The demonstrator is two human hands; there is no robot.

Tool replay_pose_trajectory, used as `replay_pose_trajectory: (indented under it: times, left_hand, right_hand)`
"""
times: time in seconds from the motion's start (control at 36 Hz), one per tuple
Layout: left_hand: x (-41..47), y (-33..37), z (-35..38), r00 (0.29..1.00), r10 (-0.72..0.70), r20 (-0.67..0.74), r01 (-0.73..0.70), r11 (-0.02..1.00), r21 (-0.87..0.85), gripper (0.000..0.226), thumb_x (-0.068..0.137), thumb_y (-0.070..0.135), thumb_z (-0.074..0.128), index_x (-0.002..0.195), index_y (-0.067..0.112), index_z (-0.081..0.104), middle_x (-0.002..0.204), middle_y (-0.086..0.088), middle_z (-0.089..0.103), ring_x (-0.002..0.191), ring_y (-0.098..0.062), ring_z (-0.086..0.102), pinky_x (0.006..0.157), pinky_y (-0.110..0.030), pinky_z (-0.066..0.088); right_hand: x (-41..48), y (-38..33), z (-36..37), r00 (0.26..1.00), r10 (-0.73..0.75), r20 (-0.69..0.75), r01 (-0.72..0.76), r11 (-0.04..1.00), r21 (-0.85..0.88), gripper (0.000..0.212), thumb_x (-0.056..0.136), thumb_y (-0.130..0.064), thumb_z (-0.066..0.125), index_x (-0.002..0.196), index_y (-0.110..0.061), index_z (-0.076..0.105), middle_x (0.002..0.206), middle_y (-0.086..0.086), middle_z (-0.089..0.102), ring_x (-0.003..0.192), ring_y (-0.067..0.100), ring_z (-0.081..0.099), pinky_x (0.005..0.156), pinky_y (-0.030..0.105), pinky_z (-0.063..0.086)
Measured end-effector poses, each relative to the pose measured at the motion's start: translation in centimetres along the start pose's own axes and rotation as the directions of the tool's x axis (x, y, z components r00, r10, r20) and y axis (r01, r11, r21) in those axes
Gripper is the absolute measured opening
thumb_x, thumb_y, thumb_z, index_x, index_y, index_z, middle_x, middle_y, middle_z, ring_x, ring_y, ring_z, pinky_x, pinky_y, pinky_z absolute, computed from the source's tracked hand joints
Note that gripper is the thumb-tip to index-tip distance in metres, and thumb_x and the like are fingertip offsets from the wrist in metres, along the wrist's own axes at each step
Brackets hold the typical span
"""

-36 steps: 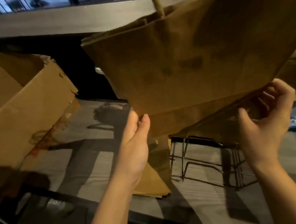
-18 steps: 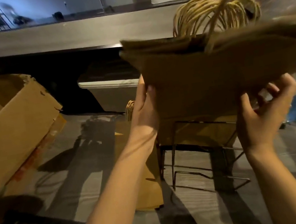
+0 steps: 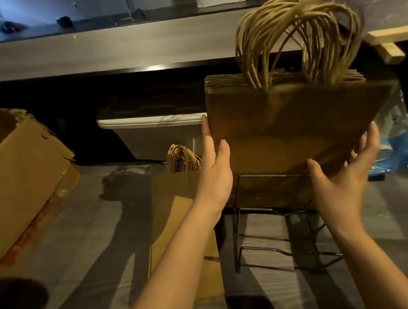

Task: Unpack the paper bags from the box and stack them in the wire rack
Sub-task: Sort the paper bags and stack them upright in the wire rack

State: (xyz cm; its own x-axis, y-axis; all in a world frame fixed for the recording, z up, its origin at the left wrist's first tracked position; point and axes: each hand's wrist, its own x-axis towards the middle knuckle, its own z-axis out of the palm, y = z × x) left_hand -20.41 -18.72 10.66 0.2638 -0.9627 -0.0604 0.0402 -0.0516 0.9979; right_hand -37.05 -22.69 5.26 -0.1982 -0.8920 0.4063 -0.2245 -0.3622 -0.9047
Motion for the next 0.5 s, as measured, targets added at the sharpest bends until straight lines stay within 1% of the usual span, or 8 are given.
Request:
replay_pose_trajectory:
  times: [0.06, 0.14, 0.19, 0.25, 0.31, 0.36, 0.39, 0.5]
  left_hand:
    - [-0.2, -0.2, 0.1, 1.0, -0.006, -0.013, 0.006, 1.0, 0.003, 0.052, 0.103, 0.032, 0.025, 0.144, 0.053, 0.0, 0.155, 0.016, 0.018, 0.142, -0.008, 0.019, 0.117, -0.041, 0.02]
    - [-0.7, -0.2, 0.3, 1.0, -0.008, -0.022, 0.008, 1.0, 0.006, 0.053, 0.103, 0.031, 0.026, 0.144, 0.052, -0.001, 0.155, 0.018, 0.016, 0.139, -0.003, 0.016, 0.117, -0.039, 0.019]
    - [-0.9, -0.1, 0.4, 1.0, -0.008, -0.025, 0.008, 1.0, 0.01, 0.053, 0.104, 0.031, 0.026, 0.143, 0.053, -0.001, 0.155, 0.017, 0.018, 0.137, -0.001, 0.019, 0.117, -0.038, 0.02]
    - [-1.0, 0.1, 0.6, 0.999, -0.012, -0.03, 0.012, 1.0, 0.013, 0.053, 0.104, 0.03, 0.026, 0.143, 0.053, -0.002, 0.154, 0.016, 0.02, 0.138, -0.003, 0.022, 0.115, -0.033, 0.022]
    - [-1.1, 0.1, 0.6, 0.999, -0.019, -0.032, 0.019, 1.0, 0.018, 0.054, 0.104, 0.029, 0.026, 0.144, 0.051, -0.002, 0.152, 0.018, 0.023, 0.131, 0.002, 0.025, 0.109, -0.025, 0.024]
    - [-1.1, 0.1, 0.6, 0.999, -0.02, -0.039, 0.022, 0.999, 0.036, 0.052, 0.104, 0.03, 0.026, 0.144, 0.051, 0.001, 0.15, 0.019, 0.024, 0.127, 0.005, 0.025, 0.106, -0.022, 0.025]
    - [-1.0, 0.0, 0.5, 0.999, -0.021, -0.042, 0.023, 0.999, 0.04, 0.052, 0.104, 0.03, 0.027, 0.144, 0.051, 0.002, 0.15, 0.02, 0.023, 0.127, 0.006, 0.024, 0.105, -0.022, 0.025]
    - [-1.2, -0.2, 0.5, 0.998, -0.043, -0.048, 0.045, 0.998, 0.033, 0.048, 0.103, 0.033, 0.026, 0.14, 0.054, 0.005, 0.141, 0.024, 0.026, 0.12, 0.008, 0.025, 0.101, -0.02, 0.025]
  right_hand:
    - [-0.2, 0.2, -0.1, 1.0, -0.007, 0.027, 0.006, 1.0, 0.01, 0.091, 0.084, 0.001, 0.064, 0.15, -0.018, 0.004, 0.156, -0.001, 0.015, 0.142, 0.003, 0.016, 0.118, 0.032, 0.02]
    - [-0.2, 0.5, -0.2, 0.999, -0.015, 0.042, 0.013, 0.998, 0.06, 0.092, 0.084, -0.005, 0.062, 0.15, -0.023, 0.001, 0.157, 0.0, 0.013, 0.144, 0.011, 0.017, 0.117, 0.045, 0.022]
    - [-0.1, 0.3, -0.2, 0.999, -0.025, 0.038, 0.021, 0.997, 0.08, 0.092, 0.084, -0.002, 0.061, 0.15, -0.022, -0.001, 0.158, 0.002, 0.01, 0.145, 0.014, 0.014, 0.117, 0.048, 0.021]
    - [-0.1, 0.2, 0.0, 0.999, -0.039, 0.031, 0.037, 0.996, 0.083, 0.093, 0.084, 0.003, 0.06, 0.15, -0.017, -0.002, 0.159, 0.003, 0.006, 0.146, 0.012, 0.01, 0.119, 0.045, 0.017]
    - [-0.1, 0.0, 0.2, 0.998, -0.046, 0.031, 0.044, 0.997, 0.069, 0.093, 0.084, 0.006, 0.06, 0.15, -0.013, -0.003, 0.158, 0.0, 0.002, 0.145, 0.006, 0.006, 0.12, 0.034, 0.011]
    - [-0.3, -0.1, 0.4, 0.999, -0.04, 0.03, 0.038, 0.998, 0.058, 0.094, 0.084, 0.006, 0.06, 0.15, -0.01, -0.005, 0.154, -0.007, 0.001, 0.142, -0.001, 0.004, 0.118, 0.021, 0.008]
    - [-0.5, -0.1, 0.4, 0.999, -0.034, 0.03, 0.032, 0.998, 0.051, 0.094, 0.084, 0.006, 0.06, 0.15, -0.01, -0.006, 0.154, -0.008, 0.0, 0.142, -0.002, 0.003, 0.118, 0.02, 0.008]
    - [-1.0, 0.1, 0.2, 0.998, -0.013, 0.064, 0.012, 1.0, 0.011, 0.096, 0.084, 0.005, 0.061, 0.15, -0.011, -0.007, 0.159, 0.004, -0.004, 0.146, 0.01, 0.0, 0.121, 0.034, 0.007]
